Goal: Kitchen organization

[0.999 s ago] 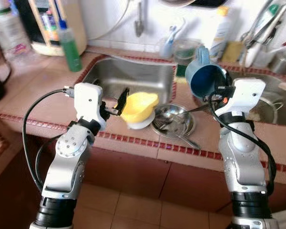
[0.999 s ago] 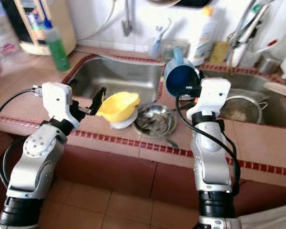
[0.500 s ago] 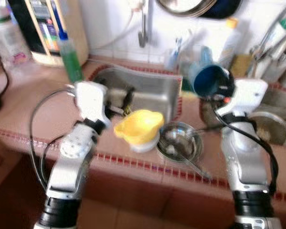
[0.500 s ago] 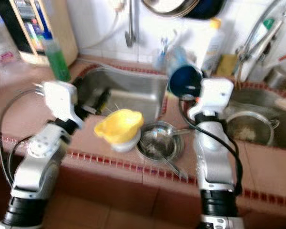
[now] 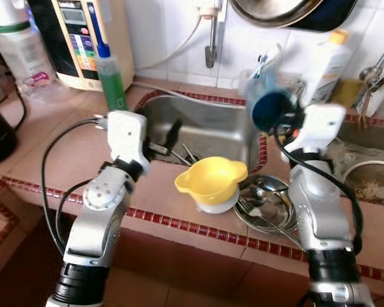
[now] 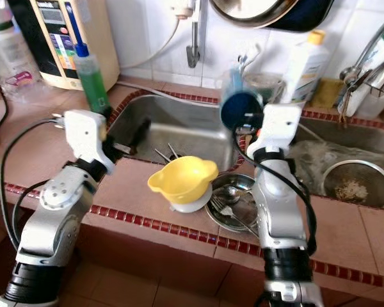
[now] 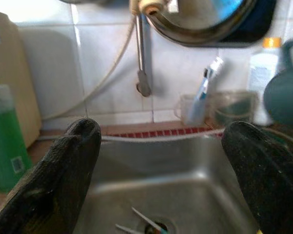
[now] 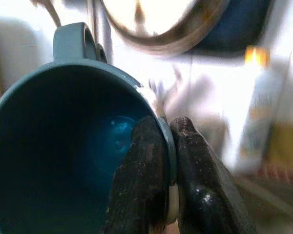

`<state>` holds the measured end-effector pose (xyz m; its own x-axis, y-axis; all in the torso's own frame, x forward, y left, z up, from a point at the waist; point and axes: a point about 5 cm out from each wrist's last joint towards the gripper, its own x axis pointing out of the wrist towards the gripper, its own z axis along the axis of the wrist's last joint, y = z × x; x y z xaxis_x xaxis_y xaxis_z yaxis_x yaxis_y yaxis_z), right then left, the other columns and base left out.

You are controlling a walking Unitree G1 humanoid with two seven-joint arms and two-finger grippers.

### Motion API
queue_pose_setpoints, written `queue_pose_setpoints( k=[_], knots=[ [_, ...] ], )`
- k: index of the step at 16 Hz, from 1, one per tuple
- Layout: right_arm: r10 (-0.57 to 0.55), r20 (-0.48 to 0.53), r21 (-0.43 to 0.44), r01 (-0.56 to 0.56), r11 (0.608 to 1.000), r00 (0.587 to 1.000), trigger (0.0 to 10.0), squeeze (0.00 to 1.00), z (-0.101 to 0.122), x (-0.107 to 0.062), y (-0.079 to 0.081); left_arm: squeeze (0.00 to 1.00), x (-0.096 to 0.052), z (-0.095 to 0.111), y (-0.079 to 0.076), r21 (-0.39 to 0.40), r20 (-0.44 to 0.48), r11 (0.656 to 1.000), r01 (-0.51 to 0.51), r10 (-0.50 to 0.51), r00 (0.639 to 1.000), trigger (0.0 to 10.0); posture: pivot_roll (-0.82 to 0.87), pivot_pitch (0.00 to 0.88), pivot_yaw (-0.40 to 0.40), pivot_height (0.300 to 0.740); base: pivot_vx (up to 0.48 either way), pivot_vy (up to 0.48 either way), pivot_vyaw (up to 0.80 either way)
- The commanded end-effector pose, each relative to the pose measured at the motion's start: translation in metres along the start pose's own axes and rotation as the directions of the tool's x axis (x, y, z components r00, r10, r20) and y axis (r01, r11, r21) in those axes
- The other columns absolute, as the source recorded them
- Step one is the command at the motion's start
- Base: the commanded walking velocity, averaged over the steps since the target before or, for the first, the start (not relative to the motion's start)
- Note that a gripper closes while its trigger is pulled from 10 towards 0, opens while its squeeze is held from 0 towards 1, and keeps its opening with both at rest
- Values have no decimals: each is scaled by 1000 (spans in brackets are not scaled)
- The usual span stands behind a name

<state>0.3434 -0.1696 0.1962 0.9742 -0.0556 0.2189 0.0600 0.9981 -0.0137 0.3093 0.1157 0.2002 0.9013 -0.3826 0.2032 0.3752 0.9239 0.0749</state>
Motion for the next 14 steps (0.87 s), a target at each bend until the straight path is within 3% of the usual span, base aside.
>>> queue_pose_setpoints(
  k=[1,2,3,4,5,6,8,12,14],
  knots=[
    [-53,-54,3,53,999,997,10000,0,0,6,-7,0,1,5,-6,22,5,999,47,-47,999,10000,-146,25,1,740,0,0,0],
    [-78,-101,6,79,997,992,10000,0,-4,8,-9,0,2,6,-9,35,8,997,66,-66,998,10000,-147,25,2,740,0,0,0],
    [-112,-208,-55,103,993,972,10000,0,-11,15,-17,0,1,5,-20,18,-4,992,127,-127,992,10000,-162,30,13,740,0,0,0],
    [-96,-244,49,111,993,965,10000,0,-11,19,-23,0,2,4,-29,-26,-30,987,158,-159,987,10000,-166,36,18,740,0,0,0],
    [-82,-225,104,108,989,971,10000,0,-5,22,-29,0,4,4,-36,-28,-53,984,177,-178,983,10000,-169,37,19,740,0,0,0],
    [-90,-180,88,107,990,980,10000,0,6,26,-37,0,7,3,-43,-27,-105,979,202,-204,973,10000,-186,60,32,740,0,0,0],
    [-52,-143,97,67,993,988,10000,0,16,29,-39,0,9,8,-46,-19,-105,972,232,-233,967,10000,-194,93,42,740,0,0,0],
    [132,-85,96,-124,988,988,10000,0,30,32,-37,0,12,24,-51,28,-109,954,297,-293,950,10000,-196,181,46,740,0,0,0],
    [233,-54,99,-227,969,971,10000,0,37,30,-35,0,17,35,-45,-28,-110,962,273,-274,955,10000,-188,227,45,740,0,0,0]
  ],
)
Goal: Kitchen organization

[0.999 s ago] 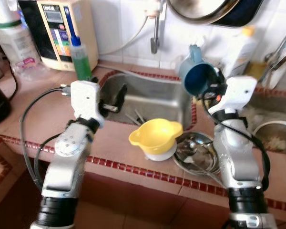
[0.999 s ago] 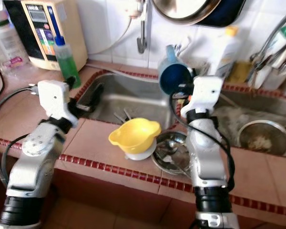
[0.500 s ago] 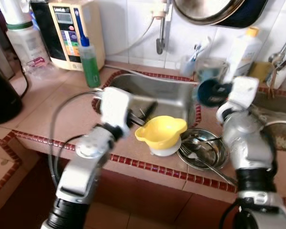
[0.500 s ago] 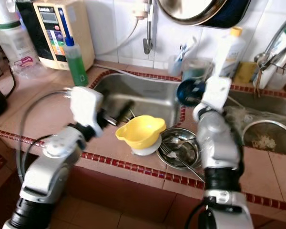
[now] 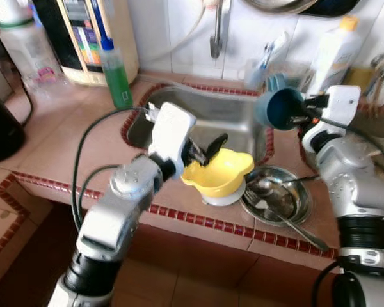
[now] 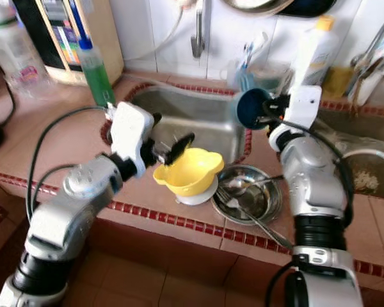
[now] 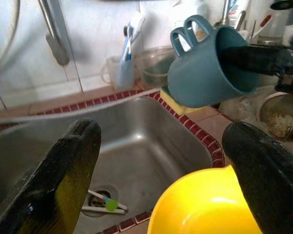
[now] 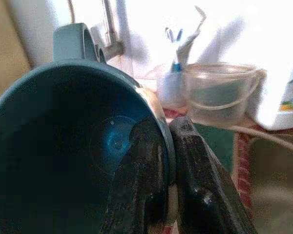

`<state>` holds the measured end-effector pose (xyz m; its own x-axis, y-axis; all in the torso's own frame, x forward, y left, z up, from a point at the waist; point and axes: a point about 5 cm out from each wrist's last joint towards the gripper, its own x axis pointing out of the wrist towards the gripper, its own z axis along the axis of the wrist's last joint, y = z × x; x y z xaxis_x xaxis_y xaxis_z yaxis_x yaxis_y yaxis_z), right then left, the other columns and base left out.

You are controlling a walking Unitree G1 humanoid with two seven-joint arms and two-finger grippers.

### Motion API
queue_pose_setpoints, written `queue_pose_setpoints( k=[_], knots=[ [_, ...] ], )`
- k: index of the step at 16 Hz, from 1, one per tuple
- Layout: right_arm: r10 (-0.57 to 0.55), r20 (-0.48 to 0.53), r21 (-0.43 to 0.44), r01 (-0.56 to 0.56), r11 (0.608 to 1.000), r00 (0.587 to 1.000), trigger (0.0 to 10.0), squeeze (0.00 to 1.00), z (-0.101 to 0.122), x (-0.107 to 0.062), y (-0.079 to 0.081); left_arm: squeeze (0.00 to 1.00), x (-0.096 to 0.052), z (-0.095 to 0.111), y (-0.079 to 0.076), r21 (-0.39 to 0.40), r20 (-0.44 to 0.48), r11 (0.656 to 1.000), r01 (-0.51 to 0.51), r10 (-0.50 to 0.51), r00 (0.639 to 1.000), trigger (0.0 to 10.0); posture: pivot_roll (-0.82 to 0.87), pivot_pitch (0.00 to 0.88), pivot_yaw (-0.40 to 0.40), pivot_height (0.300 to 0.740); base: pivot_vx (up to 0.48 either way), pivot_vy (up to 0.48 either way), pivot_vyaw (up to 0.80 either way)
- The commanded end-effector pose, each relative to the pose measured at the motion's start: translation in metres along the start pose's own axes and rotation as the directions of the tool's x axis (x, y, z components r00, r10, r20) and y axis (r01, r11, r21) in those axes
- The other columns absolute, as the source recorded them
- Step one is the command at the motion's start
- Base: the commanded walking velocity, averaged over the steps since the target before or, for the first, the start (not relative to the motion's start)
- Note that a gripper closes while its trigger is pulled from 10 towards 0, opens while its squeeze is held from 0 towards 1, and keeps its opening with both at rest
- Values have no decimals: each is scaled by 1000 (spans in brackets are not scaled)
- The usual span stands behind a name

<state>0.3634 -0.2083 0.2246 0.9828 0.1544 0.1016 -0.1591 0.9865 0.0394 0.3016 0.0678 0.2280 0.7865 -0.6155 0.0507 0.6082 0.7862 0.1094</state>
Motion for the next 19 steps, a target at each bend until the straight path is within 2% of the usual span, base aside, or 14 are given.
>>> queue_pose_setpoints(
  k=[1,2,6,7,12,19],
  knots=[
    [36,53,-33,-34,999,998,10000,0,15,2,3,0,0,8,2,8,11,1000,1,-1,1000,10000,-184,239,43,740,0,0,0],
    [61,43,-55,-59,997,997,10000,0,16,3,1,0,0,11,6,31,-3,1000,1,-1,1000,10000,-175,270,38,740,0,0,0],
    [171,14,-28,-171,985,985,10000,0,19,9,3,0,-6,17,13,36,-55,999,22,-20,998,10000,-147,346,38,740,0,0,0],
    [233,-8,-2,-233,973,972,10000,0,17,14,5,0,-8,20,16,47,-67,998,33,-30,997,10000,-131,358,39,740,0,0,0],
    [348,-40,61,-345,936,937,10000,0,11,22,6,0,-12,34,16,41,-45,998,38,-36,998,10000,-96,356,40,740,0,0,0],
    [375,-90,65,-371,926,922,10000,0,4,32,5,0,-15,38,18,35,-26,999,13,-12,1000,10000,-80,331,30,740,0,0,0]
  ],
)
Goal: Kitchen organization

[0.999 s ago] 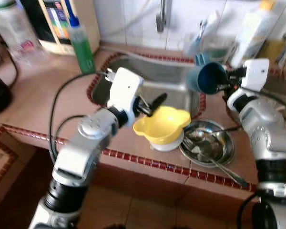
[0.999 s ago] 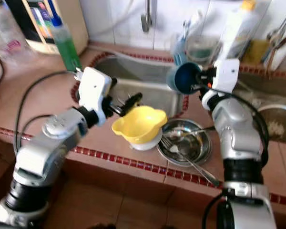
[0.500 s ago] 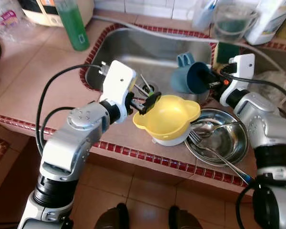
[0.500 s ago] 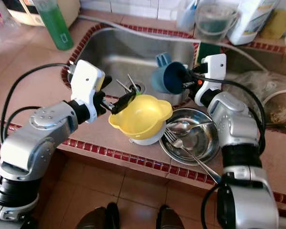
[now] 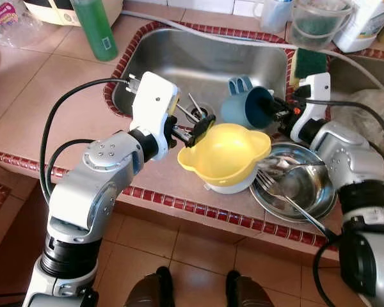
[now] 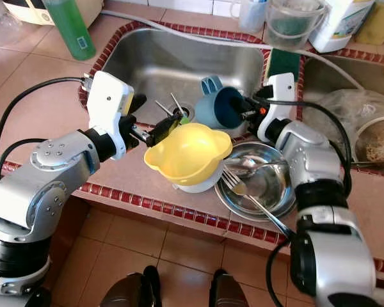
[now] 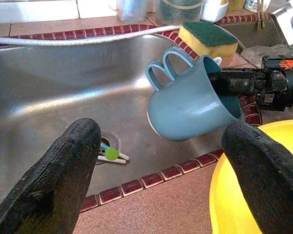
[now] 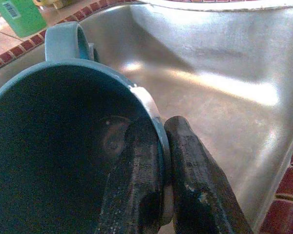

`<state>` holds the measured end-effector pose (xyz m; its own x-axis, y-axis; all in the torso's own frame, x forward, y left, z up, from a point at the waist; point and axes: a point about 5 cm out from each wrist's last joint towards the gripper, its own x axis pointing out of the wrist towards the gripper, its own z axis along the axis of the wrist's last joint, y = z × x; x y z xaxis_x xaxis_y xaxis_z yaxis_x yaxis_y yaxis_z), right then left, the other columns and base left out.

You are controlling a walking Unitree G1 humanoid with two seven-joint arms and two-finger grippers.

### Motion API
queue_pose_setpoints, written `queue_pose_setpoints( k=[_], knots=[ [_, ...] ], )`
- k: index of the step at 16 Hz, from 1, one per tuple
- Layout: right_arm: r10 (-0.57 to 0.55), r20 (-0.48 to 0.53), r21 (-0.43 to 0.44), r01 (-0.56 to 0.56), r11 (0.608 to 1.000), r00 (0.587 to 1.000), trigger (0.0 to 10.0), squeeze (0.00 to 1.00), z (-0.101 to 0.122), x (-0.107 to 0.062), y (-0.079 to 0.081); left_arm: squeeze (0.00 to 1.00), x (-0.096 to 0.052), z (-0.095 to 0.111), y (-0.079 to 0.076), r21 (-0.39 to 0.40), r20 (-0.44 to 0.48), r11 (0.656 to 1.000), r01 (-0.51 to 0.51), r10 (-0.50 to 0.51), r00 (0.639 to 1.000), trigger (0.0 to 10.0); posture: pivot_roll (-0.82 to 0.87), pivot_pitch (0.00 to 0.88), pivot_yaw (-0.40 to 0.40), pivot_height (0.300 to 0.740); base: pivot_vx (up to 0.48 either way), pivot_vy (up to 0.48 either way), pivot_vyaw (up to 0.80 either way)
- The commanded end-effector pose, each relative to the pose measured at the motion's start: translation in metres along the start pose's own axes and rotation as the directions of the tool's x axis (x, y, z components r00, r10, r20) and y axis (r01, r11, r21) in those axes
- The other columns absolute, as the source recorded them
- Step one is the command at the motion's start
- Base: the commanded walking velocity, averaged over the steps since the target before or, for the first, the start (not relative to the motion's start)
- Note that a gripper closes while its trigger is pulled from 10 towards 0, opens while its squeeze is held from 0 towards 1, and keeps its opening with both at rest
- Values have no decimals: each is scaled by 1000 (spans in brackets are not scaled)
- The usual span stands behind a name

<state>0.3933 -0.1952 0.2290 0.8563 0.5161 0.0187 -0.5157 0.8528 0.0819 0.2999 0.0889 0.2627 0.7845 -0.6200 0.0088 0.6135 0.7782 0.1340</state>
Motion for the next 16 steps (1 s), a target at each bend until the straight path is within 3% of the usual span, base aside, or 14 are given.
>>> queue_pose_setpoints(
  k=[1,10,11,12,13,16],
  knots=[
    [-3,2,-29,3,1000,1000,10000,0,4,-1,-3,0,-3,5,-2,9,17,1000,0,0,1000,10000,-80,330,30,740,0,0,0],
    [-25,98,10,25,1000,995,10000,0,21,0,-10,0,-5,5,-5,3,26,1000,-3,3,1000,10000,-76,313,30,740,0,0,0],
    [-31,94,7,30,1000,995,10000,753,20,0,-11,0,-5,4,-5,1,25,1000,-2,2,1000,10000,-75,316,29,740,0,0,0],
    [-31,94,7,30,1000,995,10000,753,20,0,-11,0,-5,4,-5,1,25,1000,-2,2,1000,10000,-75,316,29,740,0,0,0],
    [-25,99,27,22,999,995,10000,1000,20,0,-11,0,-5,4,-5,2,25,1000,-3,3,1000,10000,-75,317,29,740,0,0,0],
    [-25,112,22,23,1000,993,10000,1000,23,-1,-13,0,-6,4,-4,-1,24,1000,-4,4,1000,10000,-76,316,31,740,0,0,0]
  ],
)
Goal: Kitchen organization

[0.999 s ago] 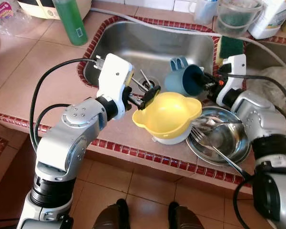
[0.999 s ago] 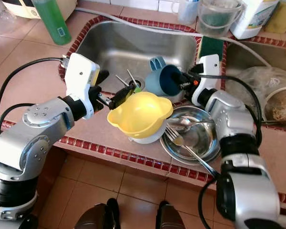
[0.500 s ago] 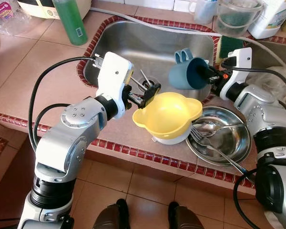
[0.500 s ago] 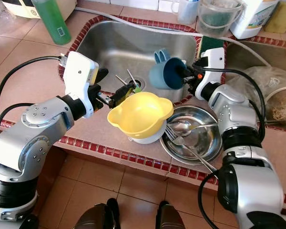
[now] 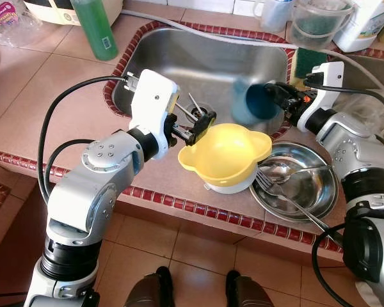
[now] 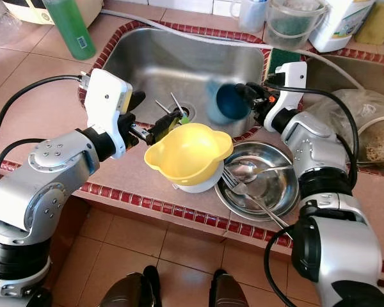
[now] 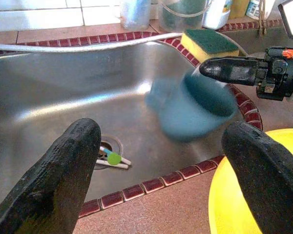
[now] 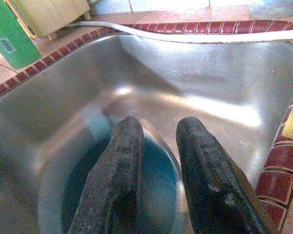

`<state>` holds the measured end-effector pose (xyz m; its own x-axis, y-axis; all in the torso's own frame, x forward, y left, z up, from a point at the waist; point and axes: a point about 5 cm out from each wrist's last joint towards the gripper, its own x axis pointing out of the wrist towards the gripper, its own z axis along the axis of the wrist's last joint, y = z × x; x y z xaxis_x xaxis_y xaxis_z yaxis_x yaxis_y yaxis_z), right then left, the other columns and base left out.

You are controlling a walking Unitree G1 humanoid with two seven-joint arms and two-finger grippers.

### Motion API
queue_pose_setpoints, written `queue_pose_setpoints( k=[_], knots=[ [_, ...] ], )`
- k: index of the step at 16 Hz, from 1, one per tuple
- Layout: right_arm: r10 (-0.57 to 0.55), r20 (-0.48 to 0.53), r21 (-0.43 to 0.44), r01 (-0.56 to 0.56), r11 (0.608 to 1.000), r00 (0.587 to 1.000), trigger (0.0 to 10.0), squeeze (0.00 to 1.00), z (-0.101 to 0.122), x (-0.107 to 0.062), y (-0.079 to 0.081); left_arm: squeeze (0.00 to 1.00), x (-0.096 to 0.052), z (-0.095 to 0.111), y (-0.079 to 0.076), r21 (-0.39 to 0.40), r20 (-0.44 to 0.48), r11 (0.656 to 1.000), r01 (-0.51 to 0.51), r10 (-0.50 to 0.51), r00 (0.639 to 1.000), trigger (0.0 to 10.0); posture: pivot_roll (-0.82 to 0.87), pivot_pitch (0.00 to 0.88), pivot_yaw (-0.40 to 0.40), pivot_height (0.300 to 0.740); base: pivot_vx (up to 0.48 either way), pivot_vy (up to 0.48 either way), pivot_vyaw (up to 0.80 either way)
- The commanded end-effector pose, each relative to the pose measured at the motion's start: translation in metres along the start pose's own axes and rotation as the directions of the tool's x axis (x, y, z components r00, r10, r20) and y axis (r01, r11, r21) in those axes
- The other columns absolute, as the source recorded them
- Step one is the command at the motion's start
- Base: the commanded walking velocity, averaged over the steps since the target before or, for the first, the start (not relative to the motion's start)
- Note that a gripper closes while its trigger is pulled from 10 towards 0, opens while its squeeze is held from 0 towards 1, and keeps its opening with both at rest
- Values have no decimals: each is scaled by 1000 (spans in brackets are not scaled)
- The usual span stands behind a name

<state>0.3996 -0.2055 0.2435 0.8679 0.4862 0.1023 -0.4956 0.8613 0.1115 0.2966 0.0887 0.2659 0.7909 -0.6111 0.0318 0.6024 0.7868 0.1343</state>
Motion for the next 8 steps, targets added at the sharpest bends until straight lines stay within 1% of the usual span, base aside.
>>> queue_pose_setpoints(
  k=[1,6,8],
  knots=[
    [0,30,-7,0,1000,1000,10000,1000,9,0,-2,0,-4,0,-2,-3,2,1000,10,-10,1000,10000,-75,316,31,740,0,0,0],
    [-2,46,-13,2,1000,999,10000,1000,12,2,-3,0,-5,0,-1,1,6,1000,1,-1,1000,10000,-71,317,30,740,0,0,0],
    [11,72,-37,-8,999,997,10000,1000,18,3,-1,0,-5,0,1,12,11,1000,-15,15,1000,10000,-69,309,29,740,0,0,0]
  ],
)
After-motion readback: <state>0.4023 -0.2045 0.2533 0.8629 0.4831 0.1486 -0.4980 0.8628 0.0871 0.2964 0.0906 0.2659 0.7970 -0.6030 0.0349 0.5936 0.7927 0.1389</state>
